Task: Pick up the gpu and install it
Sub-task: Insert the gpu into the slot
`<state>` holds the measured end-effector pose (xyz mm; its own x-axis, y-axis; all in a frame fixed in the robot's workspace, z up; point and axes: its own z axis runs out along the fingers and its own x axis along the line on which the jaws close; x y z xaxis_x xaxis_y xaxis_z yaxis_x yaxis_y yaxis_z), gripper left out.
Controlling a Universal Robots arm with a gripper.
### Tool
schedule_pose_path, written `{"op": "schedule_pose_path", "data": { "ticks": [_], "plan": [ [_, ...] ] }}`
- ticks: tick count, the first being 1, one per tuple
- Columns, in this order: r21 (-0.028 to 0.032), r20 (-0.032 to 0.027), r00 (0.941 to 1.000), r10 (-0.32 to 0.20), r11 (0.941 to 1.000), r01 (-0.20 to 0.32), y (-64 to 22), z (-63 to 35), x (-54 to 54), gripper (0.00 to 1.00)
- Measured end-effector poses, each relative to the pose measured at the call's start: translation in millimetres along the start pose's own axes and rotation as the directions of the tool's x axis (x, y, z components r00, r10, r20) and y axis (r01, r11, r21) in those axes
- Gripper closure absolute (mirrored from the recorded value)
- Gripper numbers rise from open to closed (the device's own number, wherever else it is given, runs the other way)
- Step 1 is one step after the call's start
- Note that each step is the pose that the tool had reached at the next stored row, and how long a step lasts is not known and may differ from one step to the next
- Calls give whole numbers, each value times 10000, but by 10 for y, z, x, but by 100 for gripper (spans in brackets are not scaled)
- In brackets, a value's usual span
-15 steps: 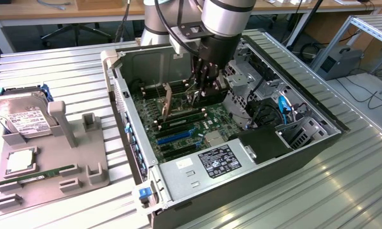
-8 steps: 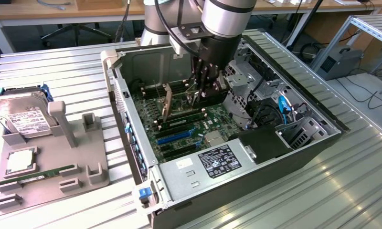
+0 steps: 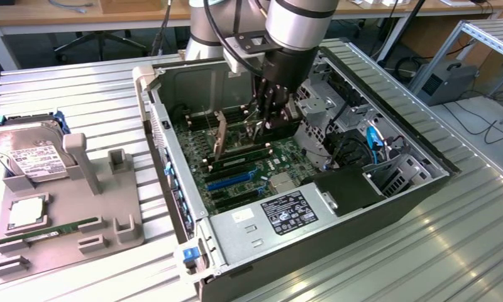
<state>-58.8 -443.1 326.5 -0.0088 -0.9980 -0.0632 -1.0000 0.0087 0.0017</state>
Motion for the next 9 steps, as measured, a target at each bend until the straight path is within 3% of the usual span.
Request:
{"op": "schedule_pose_path", "data": {
  "ticks": [9],
  "plan": [
    [0, 0, 10000, 0, 10000, 0, 11, 12, 23, 73]
  ]
}}
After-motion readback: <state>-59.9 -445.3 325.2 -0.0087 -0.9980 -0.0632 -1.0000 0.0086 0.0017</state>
